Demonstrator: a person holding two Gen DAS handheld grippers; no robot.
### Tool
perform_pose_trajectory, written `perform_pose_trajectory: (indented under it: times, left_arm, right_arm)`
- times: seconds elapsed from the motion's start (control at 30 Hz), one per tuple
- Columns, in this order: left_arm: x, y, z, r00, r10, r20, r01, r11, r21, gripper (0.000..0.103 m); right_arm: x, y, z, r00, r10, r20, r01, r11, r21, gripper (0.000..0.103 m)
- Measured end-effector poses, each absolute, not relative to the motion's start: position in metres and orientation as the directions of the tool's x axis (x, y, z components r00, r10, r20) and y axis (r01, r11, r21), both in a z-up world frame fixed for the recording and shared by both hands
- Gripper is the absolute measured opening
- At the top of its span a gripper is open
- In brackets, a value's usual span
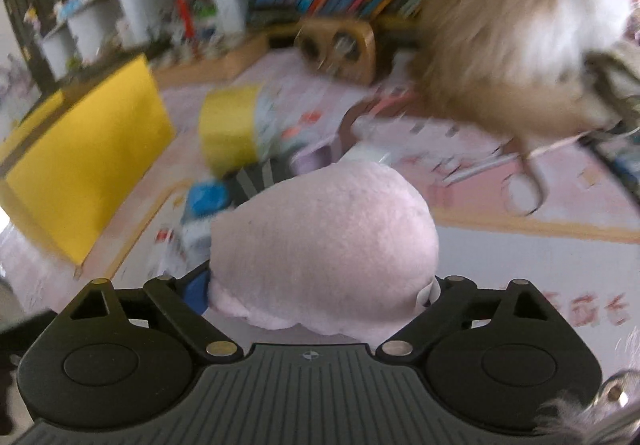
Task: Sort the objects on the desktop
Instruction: 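Grasp the pink plush pig with the right gripper while the left approaches the small white box, then grasp the small white box with the left gripper while the right lifts the pig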
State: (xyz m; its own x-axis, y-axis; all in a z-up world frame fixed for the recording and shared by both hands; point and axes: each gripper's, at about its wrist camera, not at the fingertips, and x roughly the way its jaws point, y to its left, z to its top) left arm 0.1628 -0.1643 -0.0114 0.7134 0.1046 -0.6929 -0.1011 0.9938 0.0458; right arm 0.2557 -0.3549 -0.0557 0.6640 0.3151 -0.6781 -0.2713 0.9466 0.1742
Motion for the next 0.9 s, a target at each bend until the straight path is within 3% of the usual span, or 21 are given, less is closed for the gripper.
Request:
perform_pose_trajectory:
  times: [0.1, 0.2, 0.3, 0.37, 0.43, 0.5, 0.57, 0.63, 0.9]
  left_arm:
    - [0.177, -0.175, -0.018, 0.706, 0.058, -0.706, -0.056, 0.998, 0.027, 0.098]
    - [0.192, -0.184, -0.028, 0.701, 0.041, -0.712, -0.025, 0.999, 0.033, 0.088]
    - [0.210, -0.187, -0.041, 0.676, 0.047, -0.735, -0.034, 0.999, 0.032, 0.072]
    - [0.221, -0.186, -0.049, 0.656, 0.064, -0.752, -0.065, 0.998, 0.029, 0.052]
    - [0.229, -0.185, -0.055, 0.642, 0.060, -0.764, -0.084, 0.996, 0.007, 0.042]
    - [0.233, -0.184, -0.059, 0.650, 0.045, -0.758, -0.079, 0.997, -0.008, 0.040]
    - [0.235, -0.183, -0.061, 0.656, 0.031, -0.754, -0.073, 0.997, -0.023, 0.022]
    - [0.237, -0.181, -0.064, 0.646, 0.014, -0.763, -0.062, 0.997, -0.034, 0.013]
    - [0.217, -0.164, -0.041, 0.693, -0.033, -0.720, -0.054, 0.994, -0.097, 0.013]
  right_arm:
    - [0.252, -0.372, -0.047, 0.688, 0.290, -0.666, -0.234, 0.956, 0.174, 0.092]
    - [0.245, -0.388, -0.042, 0.689, 0.268, -0.674, -0.207, 0.963, 0.171, 0.093]
    - [0.235, -0.398, -0.039, 0.692, 0.257, -0.674, -0.200, 0.966, 0.164, 0.093]
    - [0.230, -0.402, -0.037, 0.700, 0.248, -0.670, -0.200, 0.968, 0.150, 0.093]
    - [0.228, -0.404, -0.036, 0.707, 0.240, -0.665, -0.198, 0.970, 0.139, 0.093]
    - [0.227, -0.405, -0.036, 0.706, 0.238, -0.667, -0.198, 0.971, 0.136, 0.093]
    - [0.227, -0.405, -0.038, 0.700, 0.239, -0.673, -0.199, 0.970, 0.137, 0.093]
    - [0.226, -0.405, -0.038, 0.695, 0.239, -0.678, -0.199, 0.970, 0.138, 0.093]
    - [0.223, -0.395, -0.038, 0.689, 0.252, -0.679, -0.207, 0.967, 0.148, 0.093]
